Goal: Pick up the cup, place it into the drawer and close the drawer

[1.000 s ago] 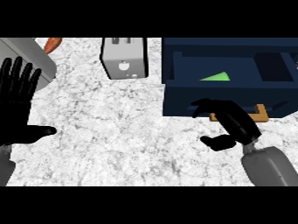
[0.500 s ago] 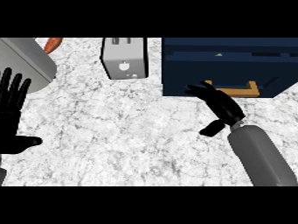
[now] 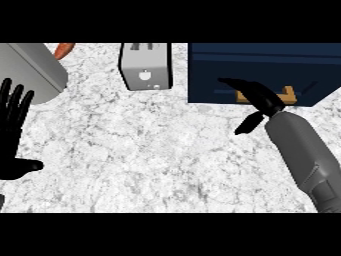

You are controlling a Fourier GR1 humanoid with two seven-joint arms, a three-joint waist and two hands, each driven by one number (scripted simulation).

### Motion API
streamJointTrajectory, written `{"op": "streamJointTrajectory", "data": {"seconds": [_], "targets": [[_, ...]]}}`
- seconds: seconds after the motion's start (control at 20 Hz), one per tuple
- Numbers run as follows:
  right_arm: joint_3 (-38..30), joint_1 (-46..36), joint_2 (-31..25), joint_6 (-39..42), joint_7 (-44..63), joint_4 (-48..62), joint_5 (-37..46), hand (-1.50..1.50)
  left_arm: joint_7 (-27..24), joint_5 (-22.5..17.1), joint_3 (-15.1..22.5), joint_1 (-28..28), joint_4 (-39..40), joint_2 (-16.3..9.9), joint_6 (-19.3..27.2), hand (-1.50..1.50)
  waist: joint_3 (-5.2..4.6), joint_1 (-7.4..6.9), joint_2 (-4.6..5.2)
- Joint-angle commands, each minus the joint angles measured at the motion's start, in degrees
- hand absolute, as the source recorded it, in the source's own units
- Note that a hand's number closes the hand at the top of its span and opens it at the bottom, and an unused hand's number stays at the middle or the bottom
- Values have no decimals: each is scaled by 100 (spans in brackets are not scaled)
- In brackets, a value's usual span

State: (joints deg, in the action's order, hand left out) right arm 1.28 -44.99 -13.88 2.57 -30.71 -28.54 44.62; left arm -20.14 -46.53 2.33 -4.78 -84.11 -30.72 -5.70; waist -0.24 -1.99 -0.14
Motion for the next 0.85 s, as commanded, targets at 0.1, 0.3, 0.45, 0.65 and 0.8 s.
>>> {"op": "streamJointTrajectory", "data": {"seconds": [0.1, 0.3, 0.45, 0.65, 0.8], "targets": [[-310, -852, -313, 24, 13, 1214, 56, -150, 14, -18, -118, -185, 316, -7, -308, -150, 35, -158, 165], [-444, -1171, -609, 268, -193, 1456, -21, -150, -171, 222, 39, -94, 231, 157, -300, -150, 37, -219, 177], [-432, -1036, -566, -42, -280, 1615, 43, -150, -172, 247, 58, -147, 296, 216, -295, -150, 41, -267, 217], [-497, -1238, -630, 93, -184, 1747, 0, -150, -300, 401, 151, -22, 368, 284, -382, -150, 37, -311, 214], [-542, -1330, -481, -33, -126, 1807, -31, -150, -170, 309, -33, -389, 575, 161, -394, -150, 38, -289, 236]]}}
